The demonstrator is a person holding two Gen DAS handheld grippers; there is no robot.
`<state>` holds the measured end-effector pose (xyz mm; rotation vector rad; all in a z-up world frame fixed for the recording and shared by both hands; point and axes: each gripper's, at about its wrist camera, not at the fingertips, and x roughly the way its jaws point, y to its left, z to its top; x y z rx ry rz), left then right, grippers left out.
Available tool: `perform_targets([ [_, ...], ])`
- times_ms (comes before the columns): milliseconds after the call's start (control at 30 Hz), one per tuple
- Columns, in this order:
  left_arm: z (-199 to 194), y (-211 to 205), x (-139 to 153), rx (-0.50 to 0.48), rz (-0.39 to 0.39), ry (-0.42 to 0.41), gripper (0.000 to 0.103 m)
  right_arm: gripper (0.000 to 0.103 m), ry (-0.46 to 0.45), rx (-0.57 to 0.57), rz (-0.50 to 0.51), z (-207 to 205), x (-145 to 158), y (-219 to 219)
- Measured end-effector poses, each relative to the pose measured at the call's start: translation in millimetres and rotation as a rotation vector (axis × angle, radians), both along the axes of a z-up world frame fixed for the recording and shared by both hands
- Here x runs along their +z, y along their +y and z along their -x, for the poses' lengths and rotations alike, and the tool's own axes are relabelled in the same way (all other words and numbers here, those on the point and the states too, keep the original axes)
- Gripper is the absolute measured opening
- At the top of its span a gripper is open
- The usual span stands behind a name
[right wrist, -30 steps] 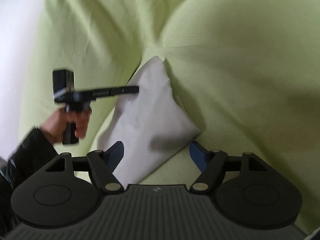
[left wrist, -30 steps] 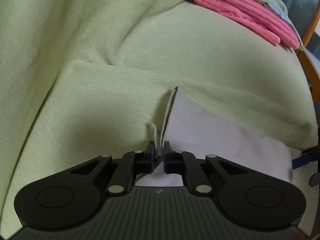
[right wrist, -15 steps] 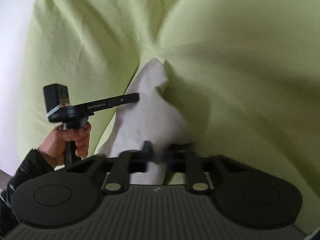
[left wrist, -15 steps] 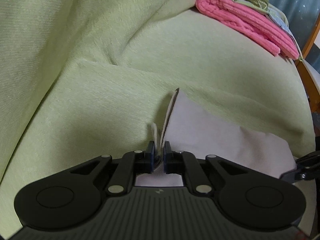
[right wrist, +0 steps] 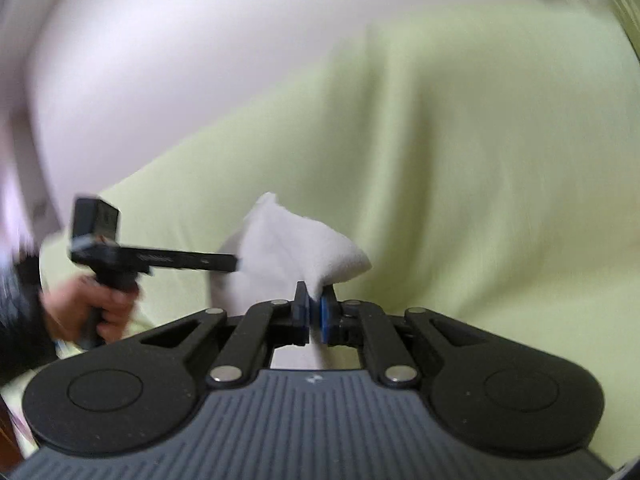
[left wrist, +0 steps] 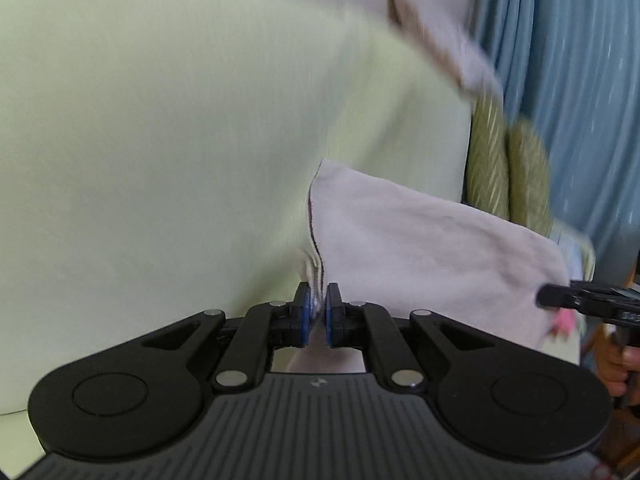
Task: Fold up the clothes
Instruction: 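Grasp the folded shirt edge with the left gripper while the right gripper grasps the corner, then lift the shirt edges with both grippers and fold them over onto the shirt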
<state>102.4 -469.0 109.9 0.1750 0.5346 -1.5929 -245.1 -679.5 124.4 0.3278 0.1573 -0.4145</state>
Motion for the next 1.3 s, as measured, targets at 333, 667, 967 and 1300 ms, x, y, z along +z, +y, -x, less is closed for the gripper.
perform_targets([
  [333,89.5,203.0,-54.2,0.092,0.019,-0.007,0.004,0.005,0.177,0.269,0.198,43.4,-11.8,123.7],
  [667,156.9,292.4,-143.5,0.186,-0.210,0.119,0.004,0.005,0.373,0.440,-0.008,73.6,-115.3,200.4],
  [967,100.9,214.1,-156.5,0.307,-0.165,0.162,0.004,0.005,0.337,0.359,-0.091,13.0,-106.9,102.8],
  [1300,74.7,168.2,-200.3,0.348,-0.316,0.248,0.007,0.026,0.394,0.261,-0.416,-37.1,-204.8,41.2],
])
